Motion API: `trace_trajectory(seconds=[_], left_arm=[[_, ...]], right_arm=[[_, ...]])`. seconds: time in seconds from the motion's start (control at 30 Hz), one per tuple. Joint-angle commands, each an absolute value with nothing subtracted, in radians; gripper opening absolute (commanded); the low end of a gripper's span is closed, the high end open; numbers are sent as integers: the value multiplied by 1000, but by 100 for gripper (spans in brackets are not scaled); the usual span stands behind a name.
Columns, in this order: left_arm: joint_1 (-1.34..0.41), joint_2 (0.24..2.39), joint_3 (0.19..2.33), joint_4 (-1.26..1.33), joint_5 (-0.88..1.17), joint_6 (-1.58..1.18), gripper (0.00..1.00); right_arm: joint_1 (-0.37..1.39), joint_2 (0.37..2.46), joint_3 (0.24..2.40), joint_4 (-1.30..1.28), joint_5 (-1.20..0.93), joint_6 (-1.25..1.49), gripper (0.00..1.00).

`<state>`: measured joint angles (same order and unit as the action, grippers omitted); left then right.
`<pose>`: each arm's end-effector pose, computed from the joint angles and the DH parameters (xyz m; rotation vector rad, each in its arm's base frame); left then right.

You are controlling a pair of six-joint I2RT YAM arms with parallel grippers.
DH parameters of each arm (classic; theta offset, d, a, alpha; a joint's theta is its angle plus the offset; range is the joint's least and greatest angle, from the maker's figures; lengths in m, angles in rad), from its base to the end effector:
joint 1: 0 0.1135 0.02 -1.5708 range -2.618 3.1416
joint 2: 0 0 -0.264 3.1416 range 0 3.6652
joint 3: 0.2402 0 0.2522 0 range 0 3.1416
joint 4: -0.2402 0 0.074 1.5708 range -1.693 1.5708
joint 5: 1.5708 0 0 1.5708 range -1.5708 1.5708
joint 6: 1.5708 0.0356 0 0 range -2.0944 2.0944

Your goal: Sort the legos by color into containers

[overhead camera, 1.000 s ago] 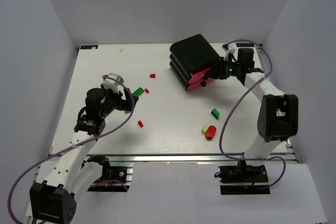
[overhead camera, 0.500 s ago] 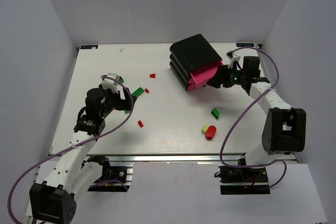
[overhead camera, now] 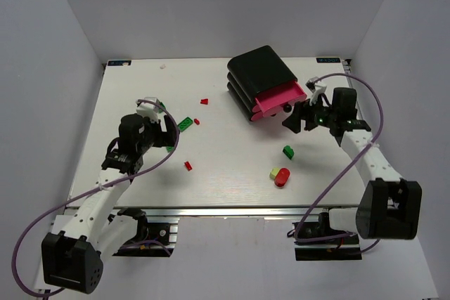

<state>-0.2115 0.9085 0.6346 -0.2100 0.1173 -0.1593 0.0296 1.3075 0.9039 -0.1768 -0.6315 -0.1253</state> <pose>0.2010 -0.0474 0.2623 0.1273 2.0655 -0.3497 0.2853 0.0295 0.2710 -0.5204 2.0206 0.6174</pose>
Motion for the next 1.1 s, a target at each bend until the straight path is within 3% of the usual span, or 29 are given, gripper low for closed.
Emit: trace_trajectory(seconds=[0.0, 0.1, 0.2, 0.27, 0.33, 0.37, 0.47, 0.73, 0.83, 1.07], left_arm=[[-209, 922, 680, -232, 86, -170, 87], [-209, 942, 690, -244, 95, -170, 74], [-209, 953, 696, -250, 104, -172, 63], [-209, 957, 696, -250, 110, -170, 54], [-209, 965, 698, -252, 121, -170, 57], [-209, 965, 698, -252, 123, -170, 62], [-209, 971, 701, -255, 124, -170, 80], [-209, 969, 699, -253, 130, -170, 85], [-209, 969, 701, -252, 133, -172, 85], [-209, 965, 700, -253, 137, -170, 85]], right_arm=[[29, 1229, 833, -193, -578, -225, 75], [37, 1186, 772, -218, -538, -317, 61], [51, 1193, 746, -270, -494, -412, 55], [64, 1213, 735, -294, -460, -461, 62], [78, 1239, 719, -293, -434, -477, 70], [87, 1249, 715, -285, -413, -486, 76], [115, 1298, 715, -265, -385, -489, 81], [186, 1420, 700, -158, -278, -465, 78], [209, 1442, 692, -131, -249, -462, 70], [215, 1428, 673, -153, -250, -495, 27]])
